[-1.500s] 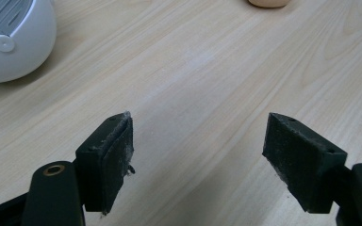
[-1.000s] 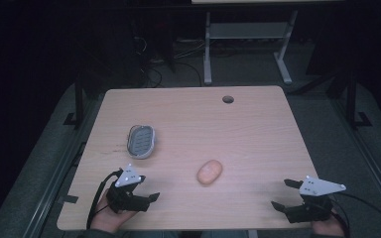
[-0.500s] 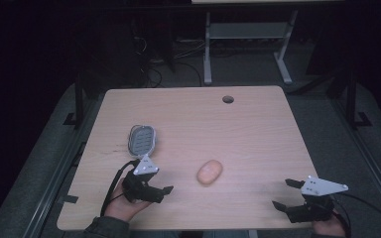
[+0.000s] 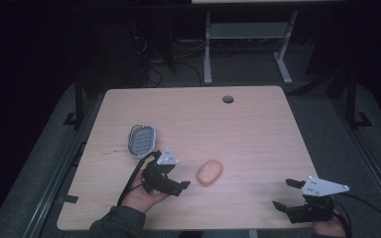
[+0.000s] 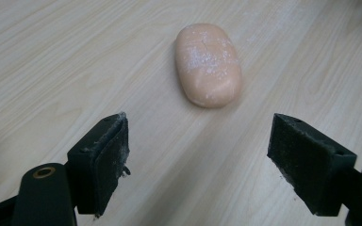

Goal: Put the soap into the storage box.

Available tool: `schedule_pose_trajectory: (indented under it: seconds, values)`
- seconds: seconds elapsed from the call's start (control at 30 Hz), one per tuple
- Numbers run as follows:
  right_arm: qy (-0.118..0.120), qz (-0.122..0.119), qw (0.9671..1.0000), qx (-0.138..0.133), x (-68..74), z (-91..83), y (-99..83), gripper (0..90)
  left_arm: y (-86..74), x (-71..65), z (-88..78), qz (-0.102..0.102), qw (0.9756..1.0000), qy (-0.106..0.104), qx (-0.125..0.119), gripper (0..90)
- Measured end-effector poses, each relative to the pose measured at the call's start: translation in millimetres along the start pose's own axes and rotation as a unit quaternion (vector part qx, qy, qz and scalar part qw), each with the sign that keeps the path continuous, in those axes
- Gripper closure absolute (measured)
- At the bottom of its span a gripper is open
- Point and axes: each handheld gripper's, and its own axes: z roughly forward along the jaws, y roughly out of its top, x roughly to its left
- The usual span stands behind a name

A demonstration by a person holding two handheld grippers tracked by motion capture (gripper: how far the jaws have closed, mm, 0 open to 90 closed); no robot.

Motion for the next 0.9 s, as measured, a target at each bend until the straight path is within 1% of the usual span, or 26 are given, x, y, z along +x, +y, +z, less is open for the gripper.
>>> schedule_pose_trajectory:
  seconds: [0.03,0.17,0.3,0.47,0.53,0.57,0.6,0.77,0.8,0.9]
  values:
    - [-0.001,-0.001,1.0,0.0,0.0,-0.1,0.1,13.8,2.0,-0.5,2.1,-0.002,1.0,-0.004,0.004,20.5]
    - [-0.001,0.0,1.0,-0.002,0.6,-0.8,0.4,13.8,8.7,-2.8,10.0,0.009,0.9998,0.002,0.015,20.2]
    - [-0.002,-0.001,1.0,-0.004,0.5,-0.8,0.6,13.8,13.4,-4.8,16.5,0.001,0.9999,-0.006,0.016,20.2]
    - [-0.002,-0.004,1.0,-0.004,0.7,-0.7,0.8,13.8,18.5,-4.5,24.8,-0.002,0.9996,-0.008,0.029,20.3]
    - [-0.002,-0.004,1.0,-0.004,0.6,-0.7,0.8,13.8,19.9,-4.6,26.4,-0.004,0.9995,-0.009,0.029,20.4]
    - [-0.002,-0.004,1.0,-0.004,0.5,-0.8,0.8,13.8,21.3,-4.4,27.4,-0.003,0.9995,-0.01,0.03,20.3]
    - [-0.003,-0.004,1.0,-0.004,0.5,-0.9,0.8,13.8,24.2,-6.2,29.9,-0.001,0.9995,-0.003,0.031,20.4]
    - [-0.001,-0.004,1.0,-0.004,0.7,-1.3,1.0,13.8,32.0,-9.5,35.9,0.008,0.9993,-0.001,0.037,20.5]
    - [-0.002,-0.004,1.0,-0.005,0.7,-1.3,1.0,13.8,32.9,-9.9,37.3,0.006,0.9994,-0.004,0.035,20.5]
    - [0.0,-0.003,1.0,-0.006,0.8,-1.6,1.0,13.8,35.2,-10.0,40.7,0.004,0.9993,-0.007,0.036,20.7]
